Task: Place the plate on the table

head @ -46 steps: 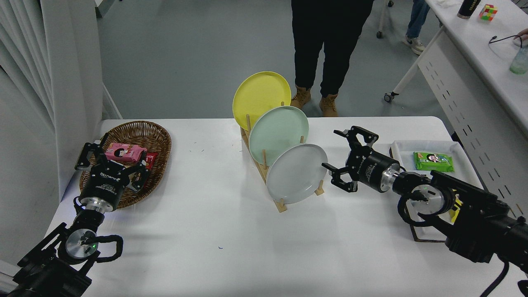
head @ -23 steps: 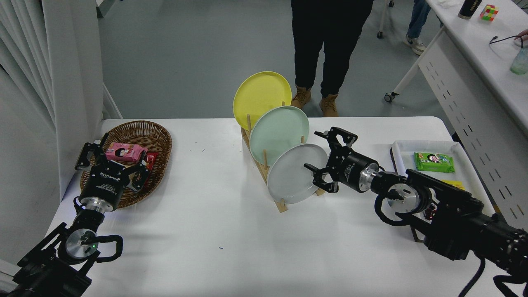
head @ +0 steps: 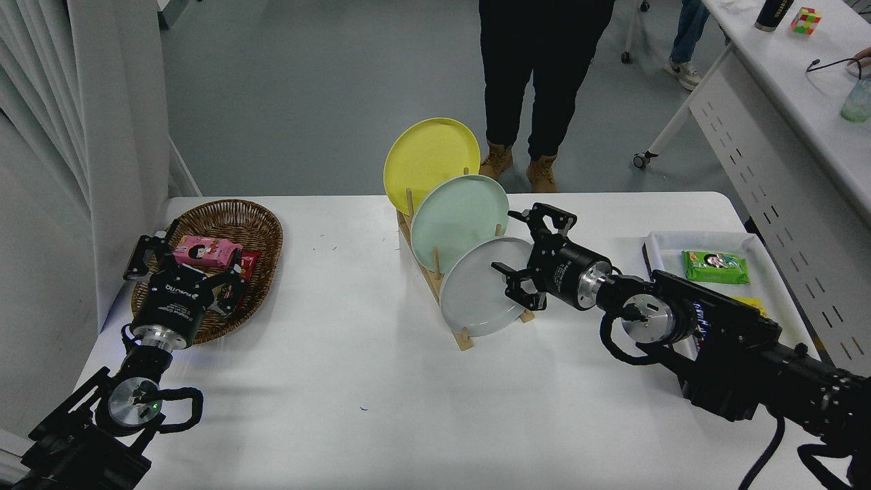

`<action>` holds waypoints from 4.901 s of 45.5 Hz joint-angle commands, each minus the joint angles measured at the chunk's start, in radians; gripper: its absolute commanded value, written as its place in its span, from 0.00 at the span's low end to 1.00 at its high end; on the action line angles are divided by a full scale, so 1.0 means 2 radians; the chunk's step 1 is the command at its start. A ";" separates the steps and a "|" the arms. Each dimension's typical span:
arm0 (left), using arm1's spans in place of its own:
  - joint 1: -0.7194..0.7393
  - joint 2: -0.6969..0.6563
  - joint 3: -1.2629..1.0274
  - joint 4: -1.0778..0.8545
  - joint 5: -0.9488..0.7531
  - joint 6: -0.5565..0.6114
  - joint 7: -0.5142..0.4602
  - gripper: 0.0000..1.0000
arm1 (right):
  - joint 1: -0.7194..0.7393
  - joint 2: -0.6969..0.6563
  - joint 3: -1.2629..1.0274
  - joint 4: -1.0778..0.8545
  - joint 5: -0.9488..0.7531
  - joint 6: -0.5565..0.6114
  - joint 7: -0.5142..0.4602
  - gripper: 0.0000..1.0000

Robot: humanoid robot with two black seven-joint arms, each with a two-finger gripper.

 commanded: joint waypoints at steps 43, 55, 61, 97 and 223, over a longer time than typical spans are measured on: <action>0.000 0.000 0.000 0.000 0.000 0.000 0.001 0.98 | 0.009 -0.003 -0.006 0.021 0.006 -0.027 0.000 0.67; 0.000 0.000 0.000 0.000 0.000 0.000 0.000 0.98 | 0.009 -0.010 -0.009 0.033 0.017 -0.031 0.000 0.64; 0.000 0.000 0.000 0.000 0.000 0.000 0.000 0.98 | 0.009 -0.011 -0.009 0.034 0.017 -0.031 0.000 0.62; 0.000 0.000 0.000 0.000 0.000 0.000 0.000 0.98 | 0.029 -0.015 -0.039 0.034 0.016 -0.044 0.000 0.53; 0.000 0.000 0.000 0.000 0.000 0.000 0.000 0.98 | 0.040 -0.032 -0.061 0.051 0.015 -0.054 0.000 0.24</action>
